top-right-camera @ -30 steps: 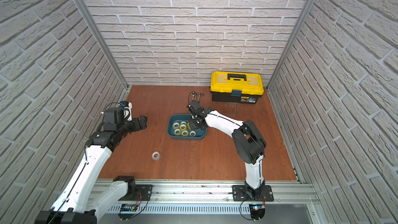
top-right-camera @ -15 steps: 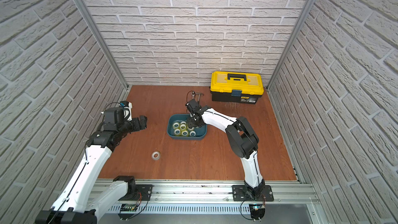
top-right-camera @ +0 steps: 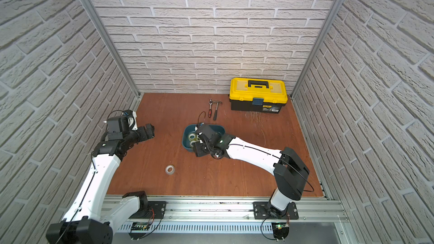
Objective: Put the transparent tape into the storage box
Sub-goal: Place the tape in the storage box, then pick up the tape at the center of the board.
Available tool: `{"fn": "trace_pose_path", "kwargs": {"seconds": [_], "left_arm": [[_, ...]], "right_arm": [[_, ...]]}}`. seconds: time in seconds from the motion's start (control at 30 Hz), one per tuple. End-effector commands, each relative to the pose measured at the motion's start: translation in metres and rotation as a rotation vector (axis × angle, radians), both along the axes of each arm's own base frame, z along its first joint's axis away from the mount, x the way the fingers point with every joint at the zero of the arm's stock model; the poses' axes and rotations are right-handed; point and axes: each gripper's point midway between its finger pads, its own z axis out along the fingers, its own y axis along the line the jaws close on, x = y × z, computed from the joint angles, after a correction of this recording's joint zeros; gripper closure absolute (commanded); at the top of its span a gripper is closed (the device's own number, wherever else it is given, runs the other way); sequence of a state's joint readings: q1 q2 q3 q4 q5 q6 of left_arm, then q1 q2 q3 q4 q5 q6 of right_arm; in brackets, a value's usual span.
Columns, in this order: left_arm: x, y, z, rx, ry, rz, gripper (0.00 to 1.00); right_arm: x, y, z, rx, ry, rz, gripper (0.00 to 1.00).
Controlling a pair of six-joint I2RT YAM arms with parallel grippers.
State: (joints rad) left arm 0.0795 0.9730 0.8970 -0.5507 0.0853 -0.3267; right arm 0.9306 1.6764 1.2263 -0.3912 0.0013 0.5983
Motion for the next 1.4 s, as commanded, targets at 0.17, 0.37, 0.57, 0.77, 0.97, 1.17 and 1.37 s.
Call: {"fn": "trace_pose_path", "kwargs": {"seconds": [0.17,0.37,0.57,0.77,0.97,1.17,1.37], "left_arm": [[-0.003,0.007,0.017,0.014,-0.069,0.038,0.02],[-0.007,0.017,0.022,0.02,-0.08,0.082,0.02],[-0.013,0.027,0.027,0.032,-0.101,0.129,0.02],[-0.014,0.031,0.029,0.026,-0.108,0.146,0.02],[-0.016,0.034,0.03,0.008,-0.121,0.158,0.02],[-0.014,0.033,0.03,-0.008,-0.123,0.152,0.02],[-0.014,0.032,0.031,-0.017,-0.128,0.148,0.02]], "right_arm": [[-0.022,0.071,-0.037,0.014,0.027,0.04,0.45],[-0.022,0.099,-0.064,-0.03,0.043,0.078,0.47],[-0.021,0.115,-0.073,-0.049,0.044,0.102,0.49],[-0.023,0.128,-0.079,-0.061,0.053,0.134,0.52],[-0.035,0.139,-0.101,-0.086,0.081,0.144,0.53],[-0.041,0.136,-0.123,-0.144,0.1,0.131,0.56],[-0.033,0.128,-0.111,-0.155,0.043,0.111,0.88]]}}
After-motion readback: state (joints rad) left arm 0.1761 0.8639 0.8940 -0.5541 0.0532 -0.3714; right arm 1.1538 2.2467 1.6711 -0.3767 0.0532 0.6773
